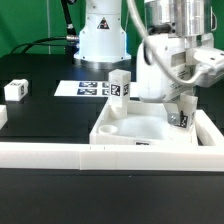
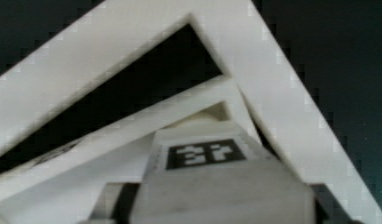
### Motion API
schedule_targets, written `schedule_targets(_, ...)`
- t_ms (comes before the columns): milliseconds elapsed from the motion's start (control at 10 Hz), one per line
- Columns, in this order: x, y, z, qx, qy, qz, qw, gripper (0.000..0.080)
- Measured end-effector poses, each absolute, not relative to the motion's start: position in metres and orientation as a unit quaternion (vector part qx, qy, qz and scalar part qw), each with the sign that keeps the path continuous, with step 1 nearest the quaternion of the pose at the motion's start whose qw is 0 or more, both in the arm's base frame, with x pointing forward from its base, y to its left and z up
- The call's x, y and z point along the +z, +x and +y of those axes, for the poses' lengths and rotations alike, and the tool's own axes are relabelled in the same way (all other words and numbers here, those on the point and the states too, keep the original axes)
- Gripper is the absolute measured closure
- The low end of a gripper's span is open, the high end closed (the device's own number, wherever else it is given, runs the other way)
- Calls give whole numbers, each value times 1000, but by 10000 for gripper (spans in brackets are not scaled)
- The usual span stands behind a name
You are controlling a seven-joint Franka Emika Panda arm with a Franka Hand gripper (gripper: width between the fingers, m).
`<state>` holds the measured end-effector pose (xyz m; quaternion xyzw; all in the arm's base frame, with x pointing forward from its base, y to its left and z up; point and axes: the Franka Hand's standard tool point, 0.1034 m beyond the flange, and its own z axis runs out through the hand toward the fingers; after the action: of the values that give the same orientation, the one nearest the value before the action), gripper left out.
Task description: Assemble square table
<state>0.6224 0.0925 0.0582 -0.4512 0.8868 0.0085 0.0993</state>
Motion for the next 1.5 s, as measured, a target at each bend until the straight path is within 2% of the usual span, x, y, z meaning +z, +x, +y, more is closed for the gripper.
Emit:
schedule_targets(100, 58, 622, 93, 1, -442, 891, 107, 500)
schedule_targets(500, 58, 621, 92, -6, -462, 881, 104, 496)
schedule_targets(600, 58, 621, 93, -6, -462, 881, 103, 462)
schedule_targets(800, 57, 621, 92, -6, -462, 881, 103, 204)
schedule_targets(900, 57, 621, 92, -6, -462, 881, 103, 204)
schedule_targets(1000, 57, 621, 92, -6, -462, 881, 103, 159)
schedule_targets(1500, 57, 621, 92, -6, -462, 881, 103, 151)
